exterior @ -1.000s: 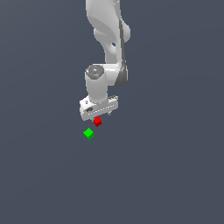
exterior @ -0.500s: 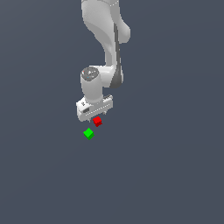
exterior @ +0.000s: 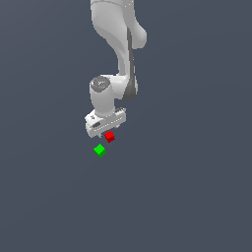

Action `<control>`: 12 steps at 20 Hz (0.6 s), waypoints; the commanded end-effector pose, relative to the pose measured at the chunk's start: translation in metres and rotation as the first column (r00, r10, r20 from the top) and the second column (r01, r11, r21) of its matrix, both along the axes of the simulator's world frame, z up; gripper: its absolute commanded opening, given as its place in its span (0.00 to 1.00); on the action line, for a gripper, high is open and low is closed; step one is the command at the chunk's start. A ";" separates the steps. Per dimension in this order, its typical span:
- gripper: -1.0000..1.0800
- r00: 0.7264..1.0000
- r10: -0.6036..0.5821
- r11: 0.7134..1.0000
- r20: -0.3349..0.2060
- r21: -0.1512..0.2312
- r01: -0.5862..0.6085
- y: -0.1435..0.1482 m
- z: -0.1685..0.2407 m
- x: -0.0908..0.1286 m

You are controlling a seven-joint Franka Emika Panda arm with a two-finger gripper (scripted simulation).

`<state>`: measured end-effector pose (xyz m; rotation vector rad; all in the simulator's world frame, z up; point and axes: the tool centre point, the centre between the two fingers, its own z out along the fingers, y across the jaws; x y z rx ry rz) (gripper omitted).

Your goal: Stack the red cube on top of the green cube.

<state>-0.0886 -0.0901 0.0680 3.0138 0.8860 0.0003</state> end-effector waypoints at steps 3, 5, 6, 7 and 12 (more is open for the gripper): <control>0.96 1.000 0.001 1.000 -0.001 0.000 -0.001 0.000 -0.012 -0.001; 0.96 1.000 0.002 1.000 0.000 0.000 -0.002 0.000 -0.021 -0.001; 0.96 1.000 0.002 1.000 0.000 0.000 -0.002 0.000 -0.026 -0.001; 0.96 1.000 0.003 1.000 0.000 0.000 -0.003 0.000 -0.031 -0.001; 0.96 1.000 0.003 1.000 0.000 0.000 -0.003 0.000 -0.046 -0.001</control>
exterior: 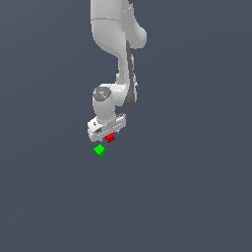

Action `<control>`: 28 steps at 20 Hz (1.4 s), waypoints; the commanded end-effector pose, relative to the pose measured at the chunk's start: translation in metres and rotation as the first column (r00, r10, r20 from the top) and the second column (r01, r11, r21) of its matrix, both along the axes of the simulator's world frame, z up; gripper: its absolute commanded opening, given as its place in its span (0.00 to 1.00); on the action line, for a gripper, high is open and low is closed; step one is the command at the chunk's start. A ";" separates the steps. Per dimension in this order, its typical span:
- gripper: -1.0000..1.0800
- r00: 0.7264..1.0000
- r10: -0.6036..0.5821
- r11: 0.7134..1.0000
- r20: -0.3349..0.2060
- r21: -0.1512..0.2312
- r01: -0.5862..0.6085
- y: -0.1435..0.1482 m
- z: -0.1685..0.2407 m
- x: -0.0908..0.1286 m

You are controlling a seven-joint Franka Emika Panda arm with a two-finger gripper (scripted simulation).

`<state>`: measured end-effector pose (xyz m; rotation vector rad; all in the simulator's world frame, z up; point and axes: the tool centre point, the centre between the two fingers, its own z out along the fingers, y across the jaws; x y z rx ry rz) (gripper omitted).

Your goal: Stack the red cube on top of the green cube.

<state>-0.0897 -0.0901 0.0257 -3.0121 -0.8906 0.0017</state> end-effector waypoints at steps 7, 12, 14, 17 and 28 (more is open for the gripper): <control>0.00 1.000 0.000 1.000 0.001 0.000 0.000 0.000 -0.006 0.001; 0.00 1.000 0.000 1.000 0.001 0.000 0.000 0.000 -0.006 0.001; 0.00 1.000 0.000 1.000 0.001 -0.001 0.000 -0.001 -0.005 0.001; 0.00 1.000 0.000 1.000 0.001 -0.001 0.000 -0.001 -0.003 0.001; 0.00 1.000 0.000 1.000 0.001 -0.001 0.000 0.000 0.045 -0.001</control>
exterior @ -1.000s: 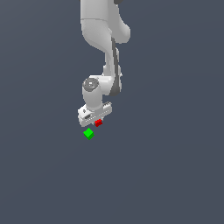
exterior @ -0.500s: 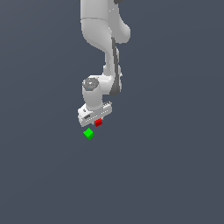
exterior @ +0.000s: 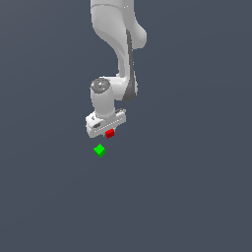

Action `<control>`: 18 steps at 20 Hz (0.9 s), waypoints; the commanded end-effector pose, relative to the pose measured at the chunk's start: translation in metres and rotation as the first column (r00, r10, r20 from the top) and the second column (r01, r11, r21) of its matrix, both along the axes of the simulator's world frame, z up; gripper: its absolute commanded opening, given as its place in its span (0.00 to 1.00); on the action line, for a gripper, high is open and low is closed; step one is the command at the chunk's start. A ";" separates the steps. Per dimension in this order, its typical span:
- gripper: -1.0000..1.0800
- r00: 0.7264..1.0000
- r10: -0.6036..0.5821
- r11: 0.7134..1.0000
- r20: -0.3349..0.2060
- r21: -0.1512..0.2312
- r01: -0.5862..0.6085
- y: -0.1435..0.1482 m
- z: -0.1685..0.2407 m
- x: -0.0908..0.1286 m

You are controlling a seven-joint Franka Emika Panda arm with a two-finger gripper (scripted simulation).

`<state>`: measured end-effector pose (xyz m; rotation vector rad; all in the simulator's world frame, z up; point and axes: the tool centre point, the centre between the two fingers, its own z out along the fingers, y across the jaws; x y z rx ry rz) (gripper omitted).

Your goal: Stack the red cube on top of the green cube.

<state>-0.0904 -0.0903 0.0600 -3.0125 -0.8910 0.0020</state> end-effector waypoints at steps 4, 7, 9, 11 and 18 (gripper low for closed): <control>0.00 1.000 0.000 1.000 0.001 0.000 0.000 0.000 0.035 0.000; 0.00 1.000 0.000 1.000 0.001 0.000 0.000 0.000 0.049 0.000; 0.00 1.000 0.000 1.000 0.001 0.000 0.000 0.000 0.055 0.001; 0.00 1.000 0.000 1.000 0.001 0.000 0.000 0.000 0.059 0.001; 0.00 1.000 0.000 1.000 0.001 0.000 0.000 0.000 0.060 0.002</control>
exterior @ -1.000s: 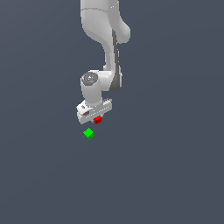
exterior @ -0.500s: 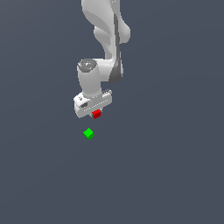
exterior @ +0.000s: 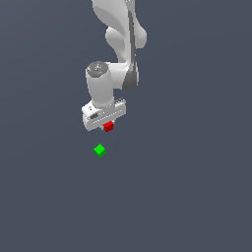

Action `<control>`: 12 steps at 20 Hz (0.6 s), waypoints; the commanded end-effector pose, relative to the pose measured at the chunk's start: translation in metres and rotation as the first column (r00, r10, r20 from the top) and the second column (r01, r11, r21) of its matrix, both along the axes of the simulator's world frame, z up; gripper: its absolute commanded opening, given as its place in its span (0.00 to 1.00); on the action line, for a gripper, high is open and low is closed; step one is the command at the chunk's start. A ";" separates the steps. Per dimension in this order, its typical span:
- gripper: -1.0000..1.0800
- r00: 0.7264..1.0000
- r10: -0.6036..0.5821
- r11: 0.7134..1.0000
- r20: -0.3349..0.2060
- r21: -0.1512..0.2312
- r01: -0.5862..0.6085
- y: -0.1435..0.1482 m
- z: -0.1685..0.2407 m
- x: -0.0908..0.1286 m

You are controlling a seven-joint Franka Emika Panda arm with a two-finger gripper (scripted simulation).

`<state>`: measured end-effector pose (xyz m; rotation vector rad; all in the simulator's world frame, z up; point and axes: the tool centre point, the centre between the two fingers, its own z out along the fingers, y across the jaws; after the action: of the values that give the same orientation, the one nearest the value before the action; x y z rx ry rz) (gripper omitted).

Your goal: Stack the red cube on top of the green cube.

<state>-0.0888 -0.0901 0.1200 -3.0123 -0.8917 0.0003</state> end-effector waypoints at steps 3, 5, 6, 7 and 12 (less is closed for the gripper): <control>0.00 1.000 0.000 1.000 0.000 0.000 0.000 -0.001 -0.001 0.002; 0.00 1.000 0.000 1.000 0.000 0.000 0.000 -0.002 -0.003 0.004; 0.00 1.000 0.000 1.000 0.000 0.000 0.000 -0.003 -0.004 0.006; 0.00 1.000 0.000 1.000 0.000 0.000 0.000 -0.004 -0.006 0.008; 0.00 1.000 0.000 1.000 0.000 -0.001 0.000 -0.013 -0.018 0.024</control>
<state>-0.0700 -0.0998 0.1059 -3.0125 -0.8916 0.0007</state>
